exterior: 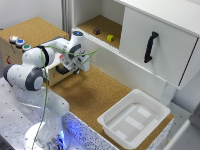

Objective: Grasp the handle of the drawer, then close it

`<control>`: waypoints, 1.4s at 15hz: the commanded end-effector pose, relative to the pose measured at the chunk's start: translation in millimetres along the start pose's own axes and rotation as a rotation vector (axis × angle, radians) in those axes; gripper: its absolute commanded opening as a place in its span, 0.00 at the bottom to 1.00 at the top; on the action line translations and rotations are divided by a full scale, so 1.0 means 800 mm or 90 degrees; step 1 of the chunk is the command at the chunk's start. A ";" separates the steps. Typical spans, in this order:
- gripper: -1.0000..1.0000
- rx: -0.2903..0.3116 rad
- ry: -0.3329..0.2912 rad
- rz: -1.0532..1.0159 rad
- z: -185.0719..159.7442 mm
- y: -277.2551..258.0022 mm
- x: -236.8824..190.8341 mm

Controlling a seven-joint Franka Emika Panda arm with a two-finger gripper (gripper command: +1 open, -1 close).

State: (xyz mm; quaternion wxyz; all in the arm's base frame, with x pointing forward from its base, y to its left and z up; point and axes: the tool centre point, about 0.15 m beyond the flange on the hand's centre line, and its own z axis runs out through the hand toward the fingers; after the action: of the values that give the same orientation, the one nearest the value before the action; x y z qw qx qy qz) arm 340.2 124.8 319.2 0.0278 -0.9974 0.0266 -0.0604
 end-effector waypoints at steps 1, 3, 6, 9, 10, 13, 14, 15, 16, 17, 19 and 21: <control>0.00 0.012 0.011 -0.041 0.011 -0.061 0.008; 0.00 0.015 0.011 -0.055 0.010 -0.086 0.005; 0.00 0.022 0.008 -0.069 0.014 -0.123 0.007; 0.00 0.026 0.014 -0.080 0.014 -0.158 0.018; 0.00 0.027 0.017 -0.080 0.014 -0.170 0.023; 0.00 0.040 0.024 -0.082 0.011 -0.203 0.034; 0.00 0.042 0.025 -0.087 0.011 -0.214 0.036; 0.00 0.048 0.023 -0.091 0.009 -0.224 0.036; 0.00 0.053 0.028 -0.099 0.005 -0.233 0.034; 0.00 0.059 0.029 -0.104 0.002 -0.242 0.032; 0.00 0.071 0.034 -0.116 -0.005 -0.253 0.028; 0.00 0.064 0.044 -0.101 -0.014 -0.240 0.026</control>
State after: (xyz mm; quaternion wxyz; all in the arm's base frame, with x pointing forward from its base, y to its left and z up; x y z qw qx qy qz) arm 361.9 297.5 336.2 0.0801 -0.9882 -0.0653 -0.1132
